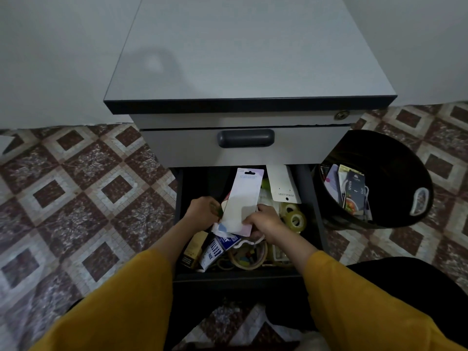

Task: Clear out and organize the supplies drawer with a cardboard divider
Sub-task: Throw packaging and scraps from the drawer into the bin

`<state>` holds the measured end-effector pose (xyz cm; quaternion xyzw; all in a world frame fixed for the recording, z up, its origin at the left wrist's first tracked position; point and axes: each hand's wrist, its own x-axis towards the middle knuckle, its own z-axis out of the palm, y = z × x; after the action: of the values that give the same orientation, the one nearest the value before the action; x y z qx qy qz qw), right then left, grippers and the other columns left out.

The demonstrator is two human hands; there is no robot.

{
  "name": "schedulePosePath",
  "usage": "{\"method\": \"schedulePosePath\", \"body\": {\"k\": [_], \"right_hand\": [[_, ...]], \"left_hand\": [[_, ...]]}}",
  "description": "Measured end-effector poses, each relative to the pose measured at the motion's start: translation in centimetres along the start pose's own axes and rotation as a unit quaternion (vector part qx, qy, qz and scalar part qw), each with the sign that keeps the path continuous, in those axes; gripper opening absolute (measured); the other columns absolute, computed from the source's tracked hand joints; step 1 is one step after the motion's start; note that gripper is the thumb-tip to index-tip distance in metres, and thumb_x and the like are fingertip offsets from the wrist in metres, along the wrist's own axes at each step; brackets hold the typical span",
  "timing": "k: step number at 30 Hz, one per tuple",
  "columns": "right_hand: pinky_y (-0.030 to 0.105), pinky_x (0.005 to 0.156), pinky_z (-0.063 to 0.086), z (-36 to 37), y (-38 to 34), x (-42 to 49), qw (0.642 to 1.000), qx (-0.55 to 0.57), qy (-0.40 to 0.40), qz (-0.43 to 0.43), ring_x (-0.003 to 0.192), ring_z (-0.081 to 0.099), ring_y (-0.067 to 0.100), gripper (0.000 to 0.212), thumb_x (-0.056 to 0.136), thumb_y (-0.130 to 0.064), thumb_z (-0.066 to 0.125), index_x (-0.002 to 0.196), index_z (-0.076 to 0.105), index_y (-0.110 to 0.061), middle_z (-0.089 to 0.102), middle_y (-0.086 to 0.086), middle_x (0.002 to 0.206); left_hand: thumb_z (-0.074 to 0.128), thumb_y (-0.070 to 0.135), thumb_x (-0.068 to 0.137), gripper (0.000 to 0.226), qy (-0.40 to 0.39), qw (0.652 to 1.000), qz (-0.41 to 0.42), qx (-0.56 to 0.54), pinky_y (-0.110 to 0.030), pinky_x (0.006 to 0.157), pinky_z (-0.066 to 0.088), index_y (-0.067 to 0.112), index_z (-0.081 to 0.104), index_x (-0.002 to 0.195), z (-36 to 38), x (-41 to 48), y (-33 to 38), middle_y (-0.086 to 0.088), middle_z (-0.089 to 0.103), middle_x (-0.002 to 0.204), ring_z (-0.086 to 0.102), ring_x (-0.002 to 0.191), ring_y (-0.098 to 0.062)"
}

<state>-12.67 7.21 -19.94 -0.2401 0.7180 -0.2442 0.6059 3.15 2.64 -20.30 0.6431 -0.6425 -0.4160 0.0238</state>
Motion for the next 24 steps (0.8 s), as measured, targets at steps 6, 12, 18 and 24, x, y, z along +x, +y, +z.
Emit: {"method": "schedulePosePath", "body": {"k": [6, 12, 18, 24], "right_hand": [[0.048, 0.08, 0.055, 0.3, 0.3, -0.3, 1.0, -0.017, -0.009, -0.003, 0.103, 0.059, 0.038, 0.043, 0.081, 0.008, 0.059, 0.123, 0.053, -0.001, 0.059, 0.019, 0.118], [0.039, 0.069, 0.056, 0.0, 0.4, -1.1, 0.999, -0.036, -0.019, -0.002, 0.106, 0.058, 0.037, 0.044, 0.081, 0.008, 0.06, 0.123, 0.053, -0.002, 0.058, 0.018, 0.12], [0.04, 0.066, 0.056, -0.5, 0.3, -2.1, 0.998, -0.035, -0.057, 0.008, 0.109, 0.056, 0.04, 0.048, 0.083, 0.011, 0.056, 0.128, 0.048, -0.002, 0.056, 0.019, 0.124], [0.03, 0.042, 0.054, 0.1, 0.5, -3.0, 0.993, -0.068, -0.095, 0.03, 0.094, 0.062, 0.042, 0.049, 0.082, 0.009, 0.058, 0.128, 0.046, 0.003, 0.057, 0.022, 0.119]], "left_hand": [[0.064, 0.02, 0.08, 0.039, -0.018, 0.971, -0.018, 0.24, -0.031, 0.076, 0.051, 0.005, 0.054, 0.114, -0.9, -0.2, -1.3, -0.012, 0.061, 0.11, 0.06, 0.1, -0.029], [0.072, 0.031, 0.079, 0.051, -0.151, 0.94, -0.079, 0.296, -0.034, 0.087, 0.048, 0.005, 0.051, 0.118, 0.1, -1.5, -1.7, -0.009, 0.058, 0.118, 0.057, 0.109, -0.025], [0.055, 0.019, 0.088, 0.025, -0.065, 0.978, -0.097, 0.171, -0.031, 0.074, 0.049, -0.002, 0.059, 0.1, -0.6, -1.8, -1.4, -0.016, 0.063, 0.101, 0.062, 0.091, -0.027], [0.037, 0.016, 0.099, 0.035, -0.132, 0.983, -0.11, 0.057, -0.041, 0.096, 0.04, -0.008, 0.053, 0.118, 0.4, -2.3, -0.9, -0.026, 0.054, 0.123, 0.048, 0.12, -0.037]]}}
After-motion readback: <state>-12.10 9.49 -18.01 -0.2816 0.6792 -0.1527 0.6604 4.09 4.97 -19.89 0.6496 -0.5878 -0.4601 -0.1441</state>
